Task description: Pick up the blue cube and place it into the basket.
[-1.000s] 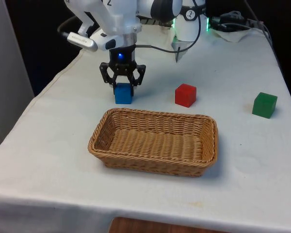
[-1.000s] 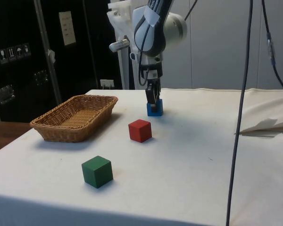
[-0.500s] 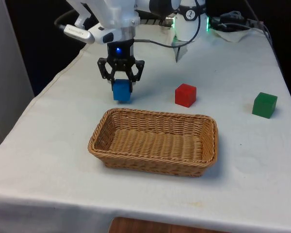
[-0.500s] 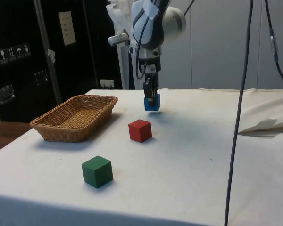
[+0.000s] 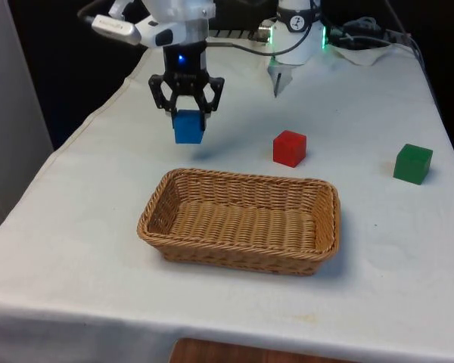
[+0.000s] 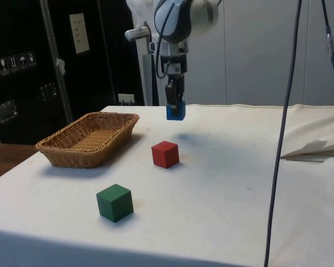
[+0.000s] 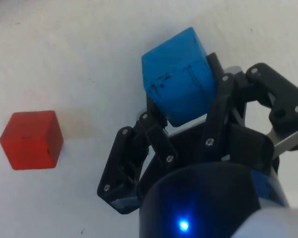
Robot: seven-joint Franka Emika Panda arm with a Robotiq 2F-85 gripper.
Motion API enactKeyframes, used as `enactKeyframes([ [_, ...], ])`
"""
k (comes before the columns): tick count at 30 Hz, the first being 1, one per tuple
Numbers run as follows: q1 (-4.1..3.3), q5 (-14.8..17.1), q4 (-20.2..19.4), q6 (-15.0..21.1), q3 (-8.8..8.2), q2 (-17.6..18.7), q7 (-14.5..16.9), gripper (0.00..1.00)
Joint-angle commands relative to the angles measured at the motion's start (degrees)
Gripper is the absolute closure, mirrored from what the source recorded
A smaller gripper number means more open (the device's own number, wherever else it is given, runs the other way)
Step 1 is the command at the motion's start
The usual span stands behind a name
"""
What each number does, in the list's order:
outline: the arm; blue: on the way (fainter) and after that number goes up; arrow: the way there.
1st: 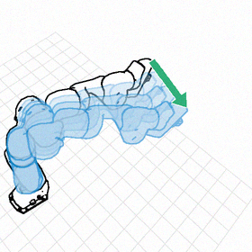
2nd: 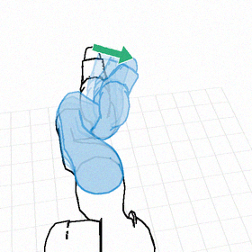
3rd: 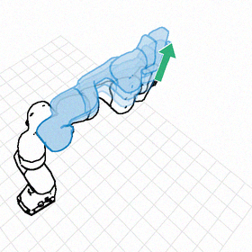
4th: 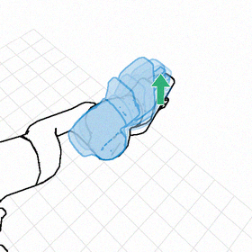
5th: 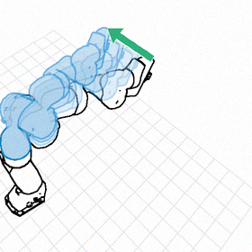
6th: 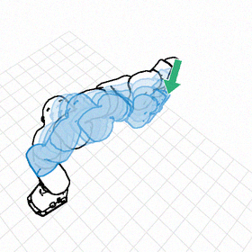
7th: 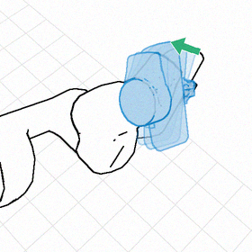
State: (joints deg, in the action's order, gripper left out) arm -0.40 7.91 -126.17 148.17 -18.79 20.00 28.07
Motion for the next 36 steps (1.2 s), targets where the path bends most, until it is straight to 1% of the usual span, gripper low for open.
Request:
enactKeyframes([
  [1,-0.17,-0.4,0.1,-0.7,-0.23,-0.5,-0.3,1.00],
  [2,-0.17,-0.4,0.1,-1.0,-0.29,-0.8,-0.3,1.00],
  [3,0.00,0.0,0.1,-0.5,0.00,-0.5,0.0,1.00],
  [4,-0.17,-0.5,0.2,-1.3,-0.29,-1.1,-0.3,1.00],
  [10,-0.23,-0.7,0.4,-2.8,-0.46,-2.8,-0.5,1.00],
  [11,0.00,-0.1,0.3,-2.2,-0.11,-2.7,0.0,1.00],
  [12,-0.23,-0.7,0.4,-3.0,-0.46,-3.0,-0.5,1.00],
  [18,-0.29,-0.9,0.7,-4.3,-0.40,-4.5,-0.6,1.00],
  [19,-0.06,-0.2,0.6,-3.9,-0.17,-4.4,0.0,1.00],
  [20,-0.29,-0.9,0.7,-4.5,-0.40,-4.7,-0.6,1.00],
  [22,-0.52,-1.0,1.0,-4.9,-0.40,-5.2,-0.9,1.00],
  [28,-0.92,-1.8,1.8,-6.0,-0.23,-6.1,-1.8,1.00],
  [29,-0.52,-0.7,1.6,-5.5,0.11,-5.9,-0.7,1.00],
  [30,-0.97,-1.9,1.9,-6.2,-0.23,-6.2,-1.9,1.00],
  [36,-1.26,-3.2,3.0,-7.3,0.06,-6.5,-3.2,1.00],
])
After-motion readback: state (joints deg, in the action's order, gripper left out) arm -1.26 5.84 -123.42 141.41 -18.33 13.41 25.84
